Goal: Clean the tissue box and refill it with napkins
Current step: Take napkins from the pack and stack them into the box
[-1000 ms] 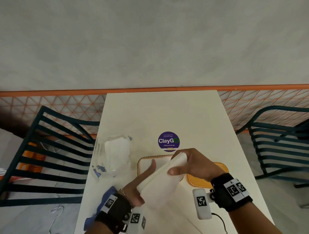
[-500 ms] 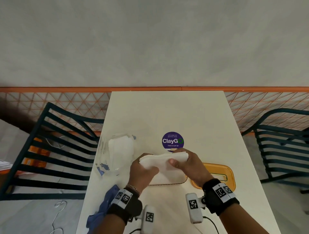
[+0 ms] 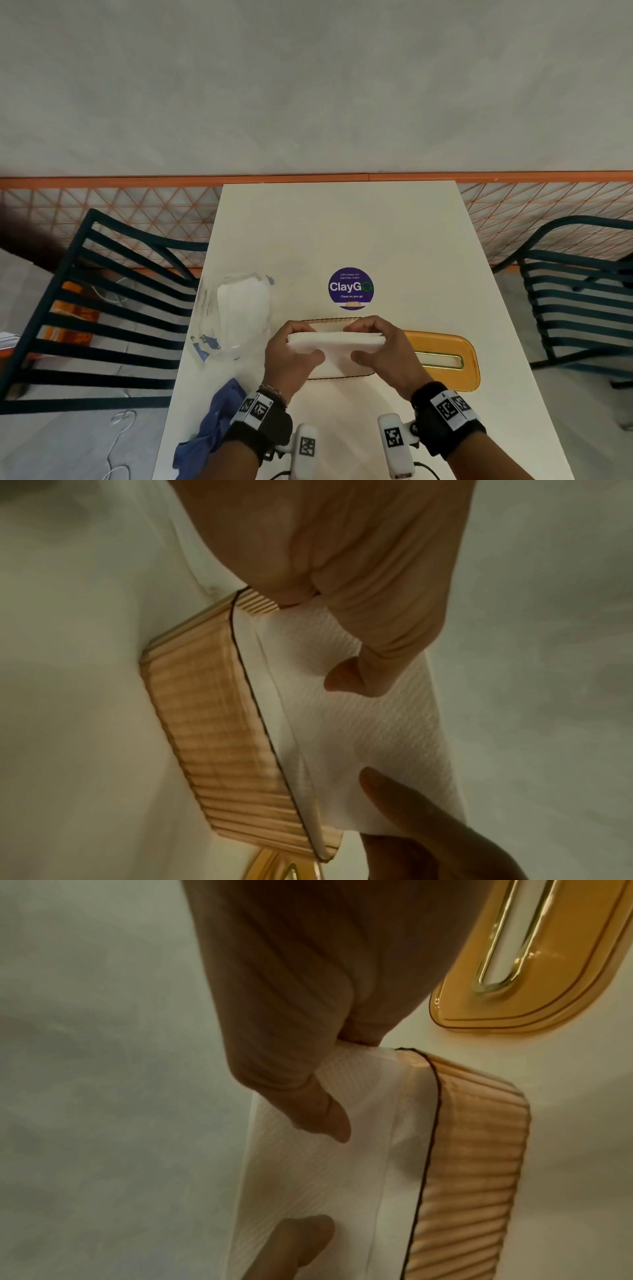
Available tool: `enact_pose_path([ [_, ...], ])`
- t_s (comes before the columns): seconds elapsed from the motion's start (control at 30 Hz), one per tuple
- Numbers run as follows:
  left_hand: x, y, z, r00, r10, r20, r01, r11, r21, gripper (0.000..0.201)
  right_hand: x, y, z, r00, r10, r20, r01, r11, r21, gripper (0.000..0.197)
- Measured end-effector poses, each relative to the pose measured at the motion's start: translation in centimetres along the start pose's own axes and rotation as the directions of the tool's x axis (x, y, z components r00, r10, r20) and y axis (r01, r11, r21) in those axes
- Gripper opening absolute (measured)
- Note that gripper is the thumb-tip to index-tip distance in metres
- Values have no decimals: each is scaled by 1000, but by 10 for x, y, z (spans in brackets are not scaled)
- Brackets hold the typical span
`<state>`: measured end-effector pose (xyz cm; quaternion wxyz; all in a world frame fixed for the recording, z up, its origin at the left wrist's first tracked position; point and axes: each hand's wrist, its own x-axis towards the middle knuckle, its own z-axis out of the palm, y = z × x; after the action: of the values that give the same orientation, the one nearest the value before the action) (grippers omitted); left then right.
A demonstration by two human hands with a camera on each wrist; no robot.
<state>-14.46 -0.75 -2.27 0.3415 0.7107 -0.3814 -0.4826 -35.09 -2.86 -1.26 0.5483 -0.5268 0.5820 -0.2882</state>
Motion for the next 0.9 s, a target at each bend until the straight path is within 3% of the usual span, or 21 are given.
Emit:
enact_pose_path([
  [0.13,4,0,-8,1000,16,19,-17,1000,14,33,3,5,-8,999,35,11,-35,999,-20,28],
  [0.23,9,3,-19,999,18,45,-18,1000,-12,29,6,2,-19,998,64,1,-64,998,-27,27],
  [0.33,12,2,-30,998,-31,58,38,991,-129,36,8,1,-24,994,107,18,-108,994,29,30],
  [0.4,14,-3,-32,995,-86,45,92,986,-138,46,12,6,-23,986,163,19,-162,986,-42,31],
  [0.5,15,-12,-29,994,-110,-16,110,993,-30,58,17,10,-18,976,215,-32,-216,950,-226,31],
  [0.6,12,-11,-24,995,-79,-66,85,992,91,58,19,4,-12,980,185,-73,-199,898,-392,30],
  [0.9,6,-8,-17,994,-4,-106,29,973,227,56,25,-4,5,980,139,-144,-194,837,-512,35],
])
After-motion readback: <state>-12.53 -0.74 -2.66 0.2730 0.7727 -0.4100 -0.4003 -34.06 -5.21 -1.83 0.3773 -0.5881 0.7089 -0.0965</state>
